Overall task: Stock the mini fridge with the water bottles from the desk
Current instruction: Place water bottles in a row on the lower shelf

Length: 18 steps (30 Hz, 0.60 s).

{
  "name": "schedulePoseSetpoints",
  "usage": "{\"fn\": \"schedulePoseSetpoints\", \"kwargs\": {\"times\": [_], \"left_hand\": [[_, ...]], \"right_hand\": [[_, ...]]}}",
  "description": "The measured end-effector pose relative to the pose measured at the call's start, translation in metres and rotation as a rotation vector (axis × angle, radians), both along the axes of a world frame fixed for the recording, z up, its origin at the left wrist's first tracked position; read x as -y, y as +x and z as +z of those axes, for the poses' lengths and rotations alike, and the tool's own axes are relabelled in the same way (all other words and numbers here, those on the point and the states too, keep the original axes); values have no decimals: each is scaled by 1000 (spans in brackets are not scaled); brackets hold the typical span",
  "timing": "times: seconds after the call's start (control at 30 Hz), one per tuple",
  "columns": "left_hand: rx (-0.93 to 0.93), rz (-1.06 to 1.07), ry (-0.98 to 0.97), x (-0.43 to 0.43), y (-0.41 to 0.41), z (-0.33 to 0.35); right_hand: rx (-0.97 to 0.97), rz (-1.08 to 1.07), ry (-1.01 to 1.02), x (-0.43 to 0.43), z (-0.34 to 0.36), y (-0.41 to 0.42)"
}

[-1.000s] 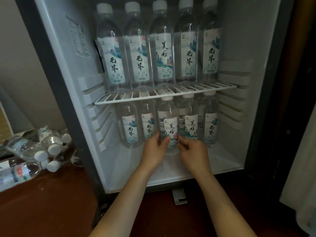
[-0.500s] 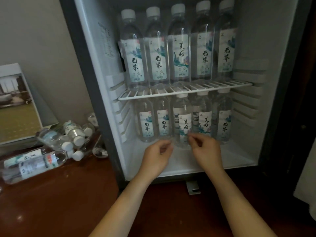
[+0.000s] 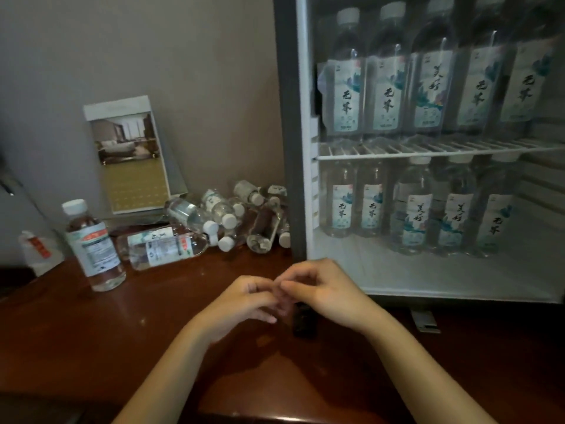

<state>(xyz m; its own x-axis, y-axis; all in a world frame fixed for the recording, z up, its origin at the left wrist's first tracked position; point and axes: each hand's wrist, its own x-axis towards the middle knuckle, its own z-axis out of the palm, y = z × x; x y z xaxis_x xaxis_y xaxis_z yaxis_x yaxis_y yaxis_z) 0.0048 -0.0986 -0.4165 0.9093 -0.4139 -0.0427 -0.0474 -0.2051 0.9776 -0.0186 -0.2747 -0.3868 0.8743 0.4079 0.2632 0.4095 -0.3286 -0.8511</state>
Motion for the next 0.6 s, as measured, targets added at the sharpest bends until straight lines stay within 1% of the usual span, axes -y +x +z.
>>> {"fn": "schedulePoseSetpoints", "kwargs": {"times": [0.07, 0.17, 0.27, 0.4, 0.6], "left_hand": [[44, 177, -18, -11, 10, -1], [68, 450, -149, -19, 33, 1], [56, 646, -276, -24, 67, -3], [142, 736, -278, -30, 92, -16], [299, 807, -216, -44, 106, -30]], "right_hand": [[5, 6, -44, -23, -3, 5], [23, -37, -81, -56, -6, 18], [-16, -183, 3, -82, -8, 40], [-157, -484, -1, -104, -23, 89], [-331, -744, -32, -132, -38, 155]]}}
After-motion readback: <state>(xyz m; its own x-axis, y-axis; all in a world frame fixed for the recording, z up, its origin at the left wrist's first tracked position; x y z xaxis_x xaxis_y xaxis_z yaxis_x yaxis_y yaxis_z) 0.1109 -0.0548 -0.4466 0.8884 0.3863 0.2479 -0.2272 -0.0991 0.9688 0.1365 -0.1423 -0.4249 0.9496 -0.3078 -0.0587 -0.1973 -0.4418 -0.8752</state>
